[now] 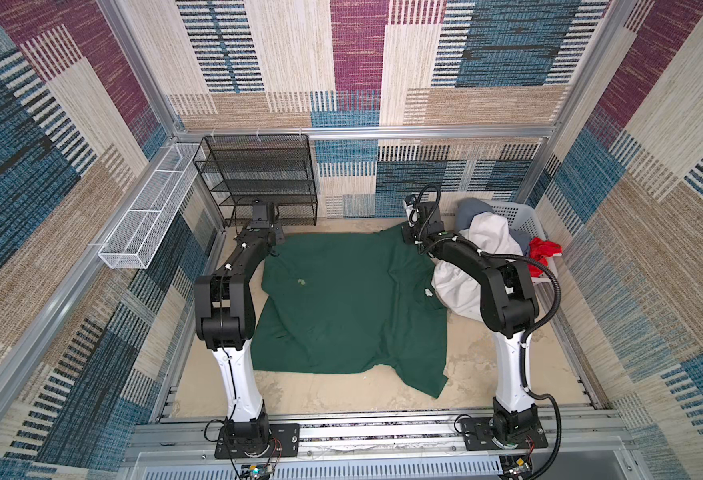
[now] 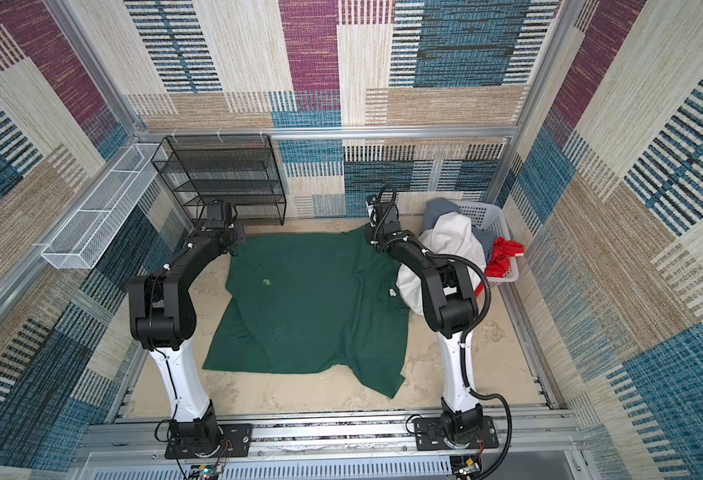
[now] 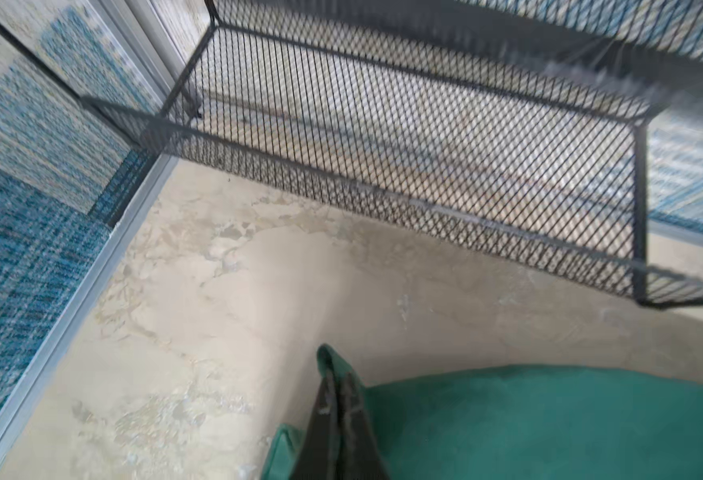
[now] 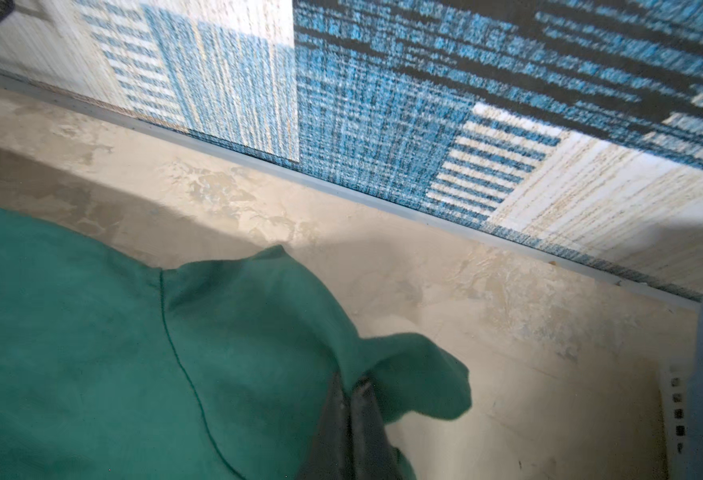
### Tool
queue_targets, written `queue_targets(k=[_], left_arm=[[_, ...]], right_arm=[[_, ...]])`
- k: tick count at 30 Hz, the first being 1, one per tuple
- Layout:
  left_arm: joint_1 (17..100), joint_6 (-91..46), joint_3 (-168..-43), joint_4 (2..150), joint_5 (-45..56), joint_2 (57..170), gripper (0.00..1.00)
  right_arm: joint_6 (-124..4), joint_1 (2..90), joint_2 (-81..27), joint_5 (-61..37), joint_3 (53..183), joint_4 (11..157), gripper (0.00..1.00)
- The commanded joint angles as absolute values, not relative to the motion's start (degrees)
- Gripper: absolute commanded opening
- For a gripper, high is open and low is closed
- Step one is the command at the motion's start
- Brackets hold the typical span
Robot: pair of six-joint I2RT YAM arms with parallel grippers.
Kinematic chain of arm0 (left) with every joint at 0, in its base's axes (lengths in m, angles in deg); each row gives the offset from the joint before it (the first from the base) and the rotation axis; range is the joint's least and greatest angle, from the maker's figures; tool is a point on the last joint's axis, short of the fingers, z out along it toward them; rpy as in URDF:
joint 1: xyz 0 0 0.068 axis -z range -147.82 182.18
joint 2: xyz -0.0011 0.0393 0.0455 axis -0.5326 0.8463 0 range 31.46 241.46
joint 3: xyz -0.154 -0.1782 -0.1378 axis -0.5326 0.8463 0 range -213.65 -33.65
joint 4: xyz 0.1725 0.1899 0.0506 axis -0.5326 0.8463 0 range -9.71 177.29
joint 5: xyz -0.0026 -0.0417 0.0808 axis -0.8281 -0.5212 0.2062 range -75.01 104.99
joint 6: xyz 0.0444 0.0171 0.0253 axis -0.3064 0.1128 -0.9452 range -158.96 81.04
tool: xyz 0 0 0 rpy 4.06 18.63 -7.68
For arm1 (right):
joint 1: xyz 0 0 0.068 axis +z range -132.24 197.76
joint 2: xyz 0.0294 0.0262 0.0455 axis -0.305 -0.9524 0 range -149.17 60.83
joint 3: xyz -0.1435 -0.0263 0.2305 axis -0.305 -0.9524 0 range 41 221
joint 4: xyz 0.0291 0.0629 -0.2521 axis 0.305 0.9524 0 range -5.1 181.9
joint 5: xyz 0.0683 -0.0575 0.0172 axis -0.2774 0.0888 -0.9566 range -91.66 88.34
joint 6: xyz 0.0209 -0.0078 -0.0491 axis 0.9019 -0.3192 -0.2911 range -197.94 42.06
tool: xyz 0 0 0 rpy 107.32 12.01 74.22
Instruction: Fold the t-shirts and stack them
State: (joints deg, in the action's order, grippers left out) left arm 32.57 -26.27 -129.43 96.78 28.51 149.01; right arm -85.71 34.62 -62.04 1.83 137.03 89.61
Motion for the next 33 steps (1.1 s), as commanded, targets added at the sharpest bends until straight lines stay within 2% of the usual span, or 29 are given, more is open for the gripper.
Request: queue_targets(k=[1, 16, 21, 33], left_arm=[[32.5, -26.8, -128.1, 96.1, 28.8, 147.2, 0.0], [34.1, -19.2, -113.4, 93.0, 27.1, 136.4, 0.0], [34.0, -17.5, -111.3, 95.1, 29.0, 135.8, 0.0], [32.0, -13.1, -102.6, 92.3, 33.7, 134.2, 0.0]], right_arm=[[-85.4, 34.7, -58.8, -0.4, 133.0, 81.3, 0.0], [-82.2, 34.7, -47.6, -2.1, 112.8, 72.6, 0.0], [-80.7, 34.7, -44.7, -3.7, 106.9, 70.5, 0.0], [-77.3, 34.7, -42.1, 0.3, 99.2, 69.8, 0.0]])
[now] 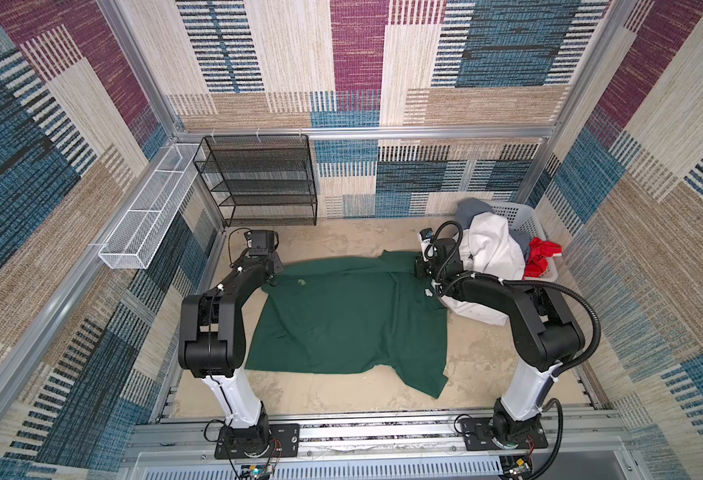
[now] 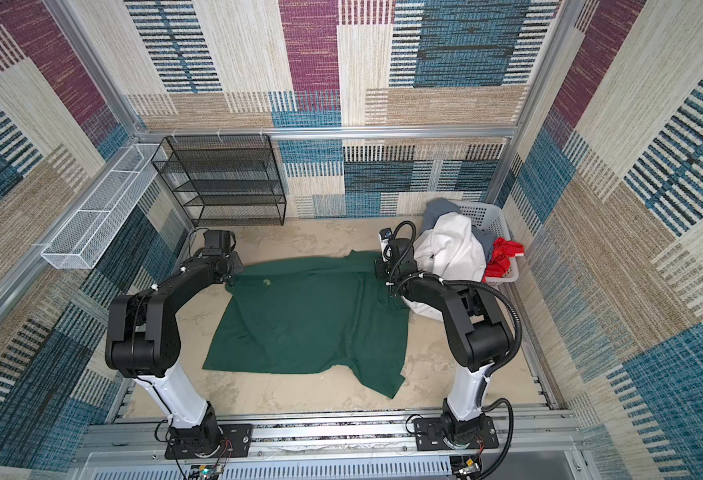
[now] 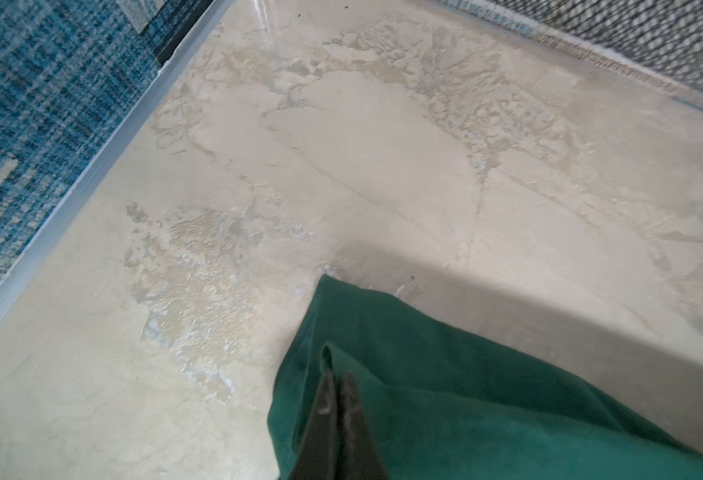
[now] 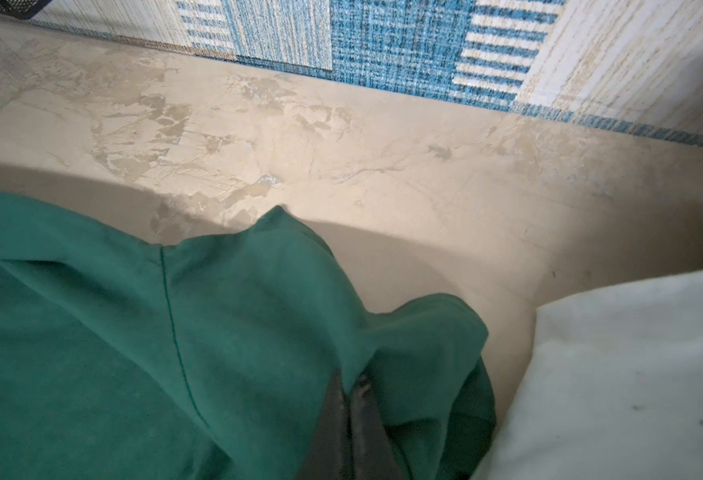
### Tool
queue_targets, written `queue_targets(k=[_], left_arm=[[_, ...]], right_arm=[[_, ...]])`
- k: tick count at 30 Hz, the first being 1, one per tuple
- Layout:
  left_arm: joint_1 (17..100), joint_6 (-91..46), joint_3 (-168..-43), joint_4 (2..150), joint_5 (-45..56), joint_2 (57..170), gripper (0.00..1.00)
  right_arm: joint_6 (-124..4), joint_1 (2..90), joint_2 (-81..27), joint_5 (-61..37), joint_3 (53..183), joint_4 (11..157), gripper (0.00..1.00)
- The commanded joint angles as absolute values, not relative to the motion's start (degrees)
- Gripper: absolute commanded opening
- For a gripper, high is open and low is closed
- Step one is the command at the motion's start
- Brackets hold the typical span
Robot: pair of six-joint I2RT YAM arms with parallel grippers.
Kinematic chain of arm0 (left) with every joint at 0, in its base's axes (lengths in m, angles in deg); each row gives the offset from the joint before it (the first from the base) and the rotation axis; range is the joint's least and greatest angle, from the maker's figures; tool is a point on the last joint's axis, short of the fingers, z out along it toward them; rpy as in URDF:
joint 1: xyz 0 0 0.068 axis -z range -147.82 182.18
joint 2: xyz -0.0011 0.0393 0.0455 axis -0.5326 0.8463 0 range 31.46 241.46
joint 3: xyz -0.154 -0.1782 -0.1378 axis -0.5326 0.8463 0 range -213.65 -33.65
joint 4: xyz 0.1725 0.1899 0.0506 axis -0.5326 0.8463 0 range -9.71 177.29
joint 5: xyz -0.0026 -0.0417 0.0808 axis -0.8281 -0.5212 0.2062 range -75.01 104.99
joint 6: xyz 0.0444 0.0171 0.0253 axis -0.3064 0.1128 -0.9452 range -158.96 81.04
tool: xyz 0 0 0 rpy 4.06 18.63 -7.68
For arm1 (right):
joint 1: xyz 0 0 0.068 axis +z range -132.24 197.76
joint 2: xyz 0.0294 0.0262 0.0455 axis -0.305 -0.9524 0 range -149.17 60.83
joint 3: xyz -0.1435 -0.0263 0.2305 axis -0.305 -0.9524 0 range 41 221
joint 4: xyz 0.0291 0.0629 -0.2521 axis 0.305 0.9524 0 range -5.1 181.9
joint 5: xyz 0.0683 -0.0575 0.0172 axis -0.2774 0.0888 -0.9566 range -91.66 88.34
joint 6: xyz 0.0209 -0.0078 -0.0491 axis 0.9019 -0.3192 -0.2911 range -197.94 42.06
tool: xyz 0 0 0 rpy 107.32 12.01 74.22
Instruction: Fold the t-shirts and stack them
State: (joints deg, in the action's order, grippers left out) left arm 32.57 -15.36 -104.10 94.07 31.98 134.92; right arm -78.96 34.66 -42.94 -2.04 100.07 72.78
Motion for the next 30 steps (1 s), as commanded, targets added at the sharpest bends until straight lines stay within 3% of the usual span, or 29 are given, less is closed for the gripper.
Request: queue_targets(k=[1, 8, 9, 12, 14, 18, 19, 21, 25, 30], left_arm=[[31.5, -12.7, -102.0, 91.9, 33.2, 134.1, 0.0], [30.6, -11.8, -102.6, 92.6, 33.0, 135.0, 0.0], [30.6, -11.8, -102.6, 92.6, 32.8, 135.0, 0.0], [30.6, -12.1, -103.1, 92.8, 31.2, 135.2, 0.0], [30.6, -12.1, -103.2, 93.5, 29.2, 134.9, 0.0], [30.6, -11.7, -99.8, 91.1, 25.7, 131.1, 0.04], [30.6, -11.4, -98.0, 89.7, 24.8, 129.4, 0.07], [30.7, -11.2, -94.7, 87.1, 23.8, 125.9, 0.27], [30.7, -11.0, -88.1, 83.3, 26.4, 118.3, 0.31], [30.7, -10.8, -82.3, 80.8, 28.4, 112.5, 0.49]], right_arm=[[-77.1, 34.7, -41.9, 1.4, 98.7, 69.7, 0.0], [-76.5, 34.7, -42.0, 5.2, 98.6, 71.1, 0.0], [-76.5, 34.7, -42.2, 5.1, 98.7, 71.6, 0.04], [-76.5, 34.7, -42.3, 5.0, 99.0, 72.4, 0.31], [-76.1, 34.7, -41.7, 4.6, 98.5, 72.7, 0.63], [-73.5, 34.7, -38.1, 3.1, 96.2, 73.9, 0.83], [-72.9, 34.7, -37.1, 3.2, 96.2, 74.7, 0.85], [-71.9, 34.8, -35.7, 3.1, 97.3, 77.1, 0.85], [-70.1, 35.3, -36.4, 3.1, 103.3, 84.6, 0.87], [-68.7, 37.3, -43.4, 3.1, 116.2, 95.2, 0.88]])
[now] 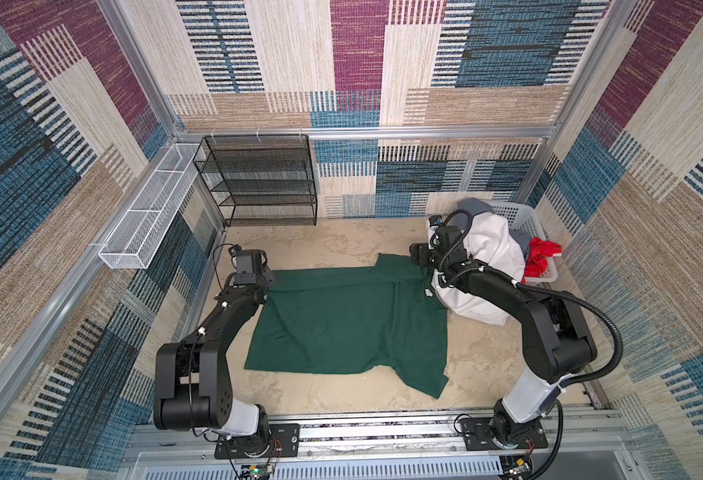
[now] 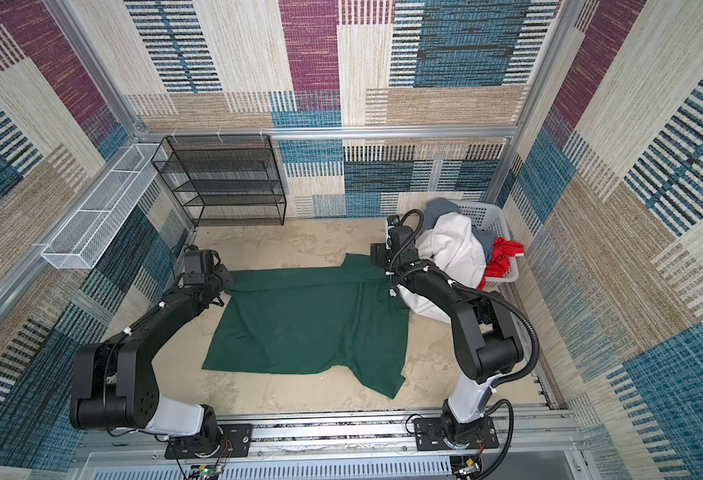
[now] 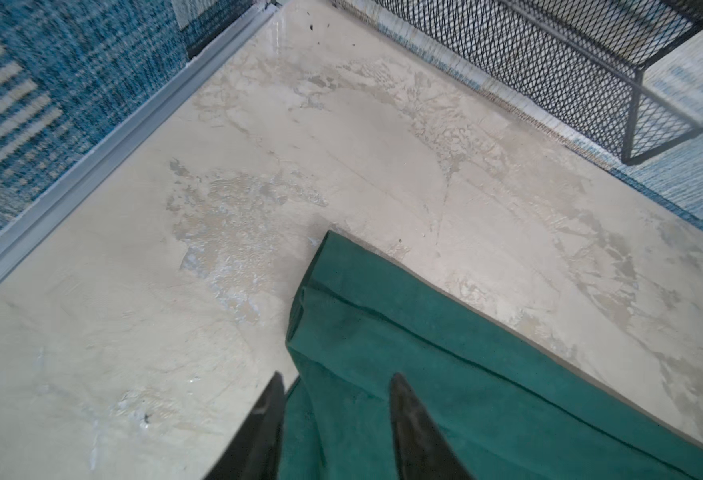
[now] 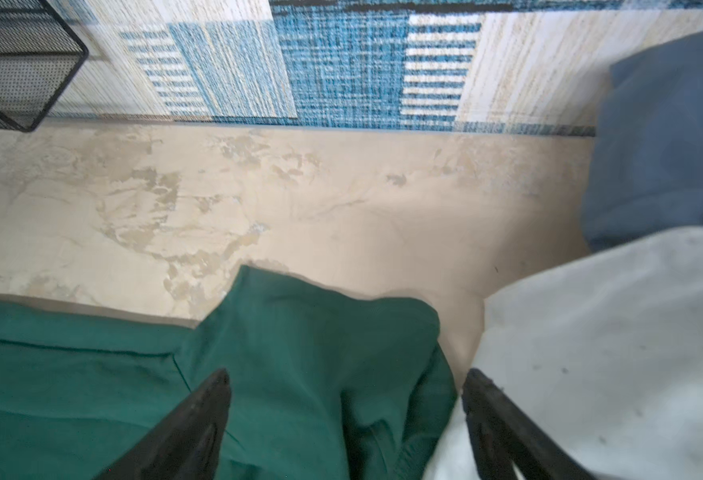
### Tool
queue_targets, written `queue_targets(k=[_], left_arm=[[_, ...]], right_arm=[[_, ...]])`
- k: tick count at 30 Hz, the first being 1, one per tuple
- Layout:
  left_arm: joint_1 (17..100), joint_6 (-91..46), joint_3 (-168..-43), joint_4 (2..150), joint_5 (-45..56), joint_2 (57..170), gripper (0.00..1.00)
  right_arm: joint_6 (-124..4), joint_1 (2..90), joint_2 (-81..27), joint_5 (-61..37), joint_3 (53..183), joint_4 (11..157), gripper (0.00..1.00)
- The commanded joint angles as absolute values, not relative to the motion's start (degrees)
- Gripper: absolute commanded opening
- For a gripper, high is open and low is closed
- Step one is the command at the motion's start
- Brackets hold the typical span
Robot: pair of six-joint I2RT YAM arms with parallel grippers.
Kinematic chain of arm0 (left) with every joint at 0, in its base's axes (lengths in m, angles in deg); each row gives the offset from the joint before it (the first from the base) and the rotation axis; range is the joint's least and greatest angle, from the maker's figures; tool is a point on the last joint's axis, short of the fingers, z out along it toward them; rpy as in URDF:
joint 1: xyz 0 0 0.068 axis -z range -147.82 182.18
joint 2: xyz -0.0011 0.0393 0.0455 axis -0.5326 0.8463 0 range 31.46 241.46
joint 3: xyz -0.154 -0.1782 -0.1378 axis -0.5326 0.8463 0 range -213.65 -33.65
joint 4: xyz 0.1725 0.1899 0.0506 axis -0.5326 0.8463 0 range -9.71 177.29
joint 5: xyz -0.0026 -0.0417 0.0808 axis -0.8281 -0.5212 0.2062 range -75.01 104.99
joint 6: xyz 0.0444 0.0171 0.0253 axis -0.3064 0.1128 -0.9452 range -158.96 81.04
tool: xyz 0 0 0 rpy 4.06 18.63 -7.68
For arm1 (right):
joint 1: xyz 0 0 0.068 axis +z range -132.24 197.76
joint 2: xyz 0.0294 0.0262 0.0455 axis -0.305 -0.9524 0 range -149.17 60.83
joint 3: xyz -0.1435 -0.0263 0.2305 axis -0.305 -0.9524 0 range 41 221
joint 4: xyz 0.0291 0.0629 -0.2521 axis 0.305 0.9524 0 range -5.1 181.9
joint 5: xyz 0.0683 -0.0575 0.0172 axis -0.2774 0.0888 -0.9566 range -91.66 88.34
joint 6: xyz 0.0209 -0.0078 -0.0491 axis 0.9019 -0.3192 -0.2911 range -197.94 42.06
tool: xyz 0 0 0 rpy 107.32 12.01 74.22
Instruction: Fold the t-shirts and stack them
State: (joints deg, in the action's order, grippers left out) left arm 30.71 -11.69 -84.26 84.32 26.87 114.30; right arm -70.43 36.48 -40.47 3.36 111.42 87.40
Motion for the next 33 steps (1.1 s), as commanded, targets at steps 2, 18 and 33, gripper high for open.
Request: queue_targets(k=[2, 18, 33], left_arm=[[30.7, -10.9, -81.4, 80.7, 27.9, 111.7, 0.49], [31.4, -9.7, -78.5, 77.5, 18.4, 109.1, 0.59], [31.4, -12.0, -78.9, 80.3, 23.4, 108.6, 0.59]], right_arm=[[-68.9, 38.6, -47.6, 2.8, 122.0, 98.8, 0.89], [-68.6, 45.4, -82.2, 7.2, 165.6, 123.6, 0.61], [-71.3, 45.4, -87.1, 10.7, 171.8, 126.8, 0.11]])
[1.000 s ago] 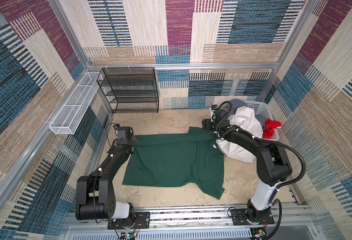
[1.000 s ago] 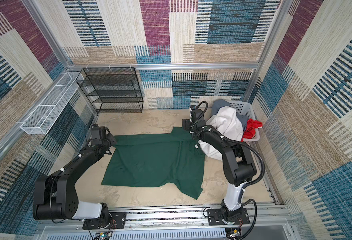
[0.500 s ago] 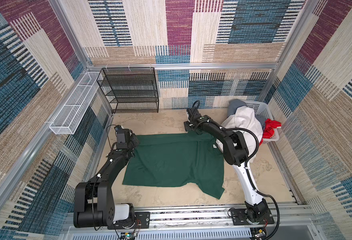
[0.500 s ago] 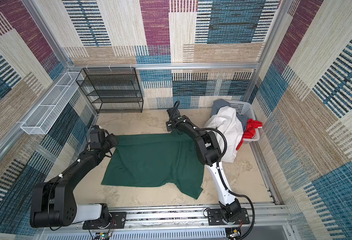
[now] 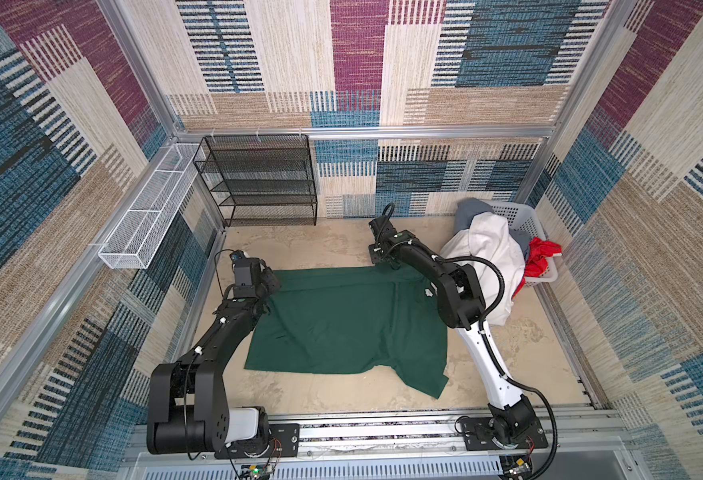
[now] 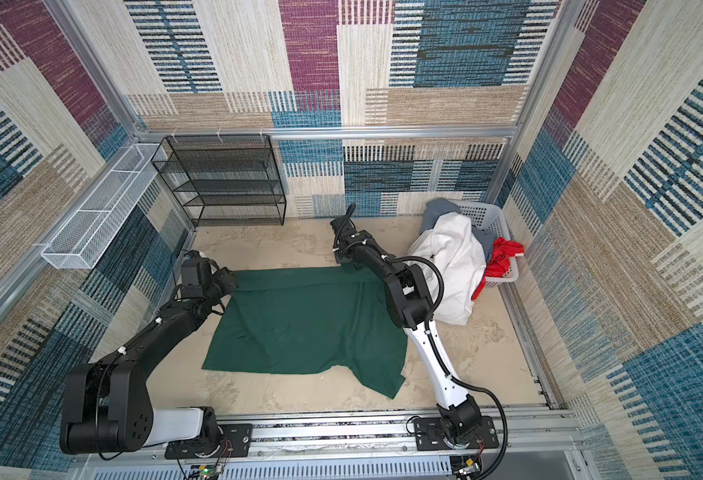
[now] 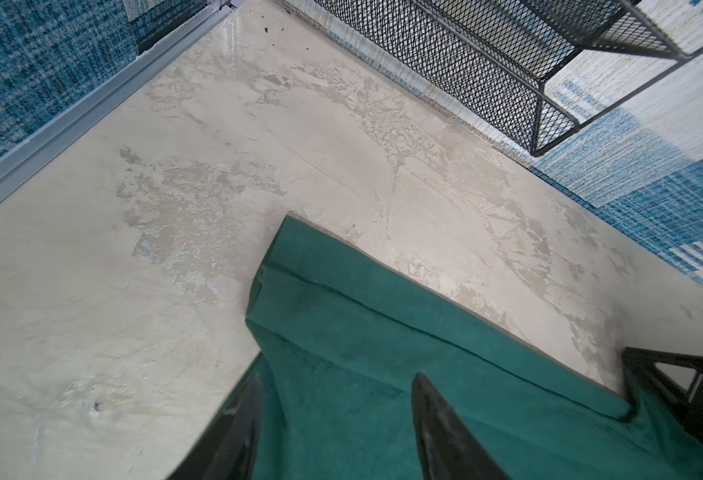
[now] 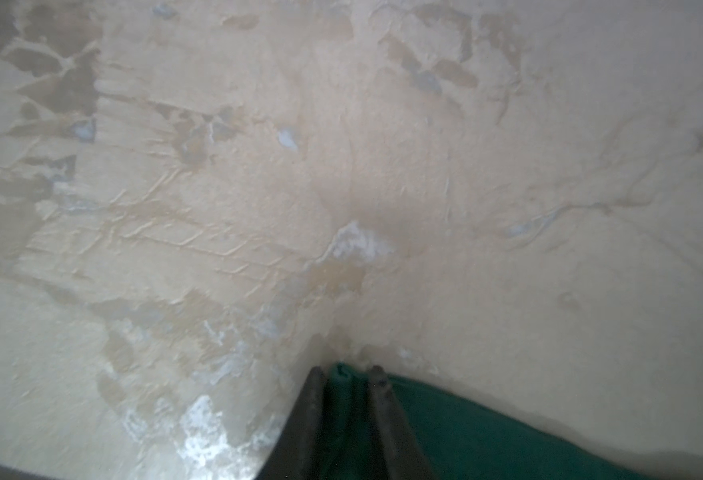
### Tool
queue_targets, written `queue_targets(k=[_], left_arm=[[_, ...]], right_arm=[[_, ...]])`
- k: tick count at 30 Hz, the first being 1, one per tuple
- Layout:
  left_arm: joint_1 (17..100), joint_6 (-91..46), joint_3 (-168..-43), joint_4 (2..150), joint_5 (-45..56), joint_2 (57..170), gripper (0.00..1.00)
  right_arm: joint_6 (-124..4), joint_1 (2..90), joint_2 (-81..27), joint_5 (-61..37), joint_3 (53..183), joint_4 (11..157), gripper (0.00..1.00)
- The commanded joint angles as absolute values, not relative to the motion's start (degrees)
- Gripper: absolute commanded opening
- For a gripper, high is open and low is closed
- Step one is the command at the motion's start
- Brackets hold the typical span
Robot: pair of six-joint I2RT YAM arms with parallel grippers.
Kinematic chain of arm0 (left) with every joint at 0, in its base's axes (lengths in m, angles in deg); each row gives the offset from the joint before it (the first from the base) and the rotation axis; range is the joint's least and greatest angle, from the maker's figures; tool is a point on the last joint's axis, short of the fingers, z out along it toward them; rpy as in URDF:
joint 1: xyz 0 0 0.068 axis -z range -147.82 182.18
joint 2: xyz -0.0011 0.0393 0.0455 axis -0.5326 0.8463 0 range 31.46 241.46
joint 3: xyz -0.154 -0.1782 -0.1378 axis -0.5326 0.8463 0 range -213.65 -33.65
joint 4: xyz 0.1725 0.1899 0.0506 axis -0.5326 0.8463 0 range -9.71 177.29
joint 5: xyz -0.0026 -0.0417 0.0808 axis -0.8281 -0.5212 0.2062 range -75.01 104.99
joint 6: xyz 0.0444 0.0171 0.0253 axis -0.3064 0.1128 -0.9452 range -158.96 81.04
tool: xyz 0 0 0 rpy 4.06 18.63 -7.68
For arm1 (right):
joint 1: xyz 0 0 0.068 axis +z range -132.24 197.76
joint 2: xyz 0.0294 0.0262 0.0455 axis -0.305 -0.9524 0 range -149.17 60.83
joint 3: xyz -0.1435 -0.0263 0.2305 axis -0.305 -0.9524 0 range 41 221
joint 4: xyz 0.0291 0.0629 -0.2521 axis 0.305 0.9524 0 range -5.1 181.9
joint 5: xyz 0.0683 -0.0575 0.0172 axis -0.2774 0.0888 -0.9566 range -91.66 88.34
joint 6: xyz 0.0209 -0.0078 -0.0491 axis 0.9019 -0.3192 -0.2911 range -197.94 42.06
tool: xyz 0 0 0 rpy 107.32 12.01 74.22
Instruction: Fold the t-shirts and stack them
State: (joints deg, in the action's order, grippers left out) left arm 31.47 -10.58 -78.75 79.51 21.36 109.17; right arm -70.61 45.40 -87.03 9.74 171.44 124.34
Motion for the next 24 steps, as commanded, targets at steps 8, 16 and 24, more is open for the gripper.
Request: queue_targets(k=[8, 16, 24], left_arm=[[31.4, -12.7, -78.8, 80.8, 24.8, 108.5, 0.59], [31.4, -13.6, -80.2, 82.9, 25.8, 108.6, 0.59], [31.4, -14.7, -79.8, 83.4, 27.3, 109.2, 0.57]], right_arm=[[-71.8, 45.4, -86.2, 13.6, 173.2, 127.4, 0.0], [-61.4, 48.4, -75.0, 15.1, 164.7, 137.8, 0.0], [-47.9, 53.6, -58.3, 10.5, 140.4, 134.4, 0.0]])
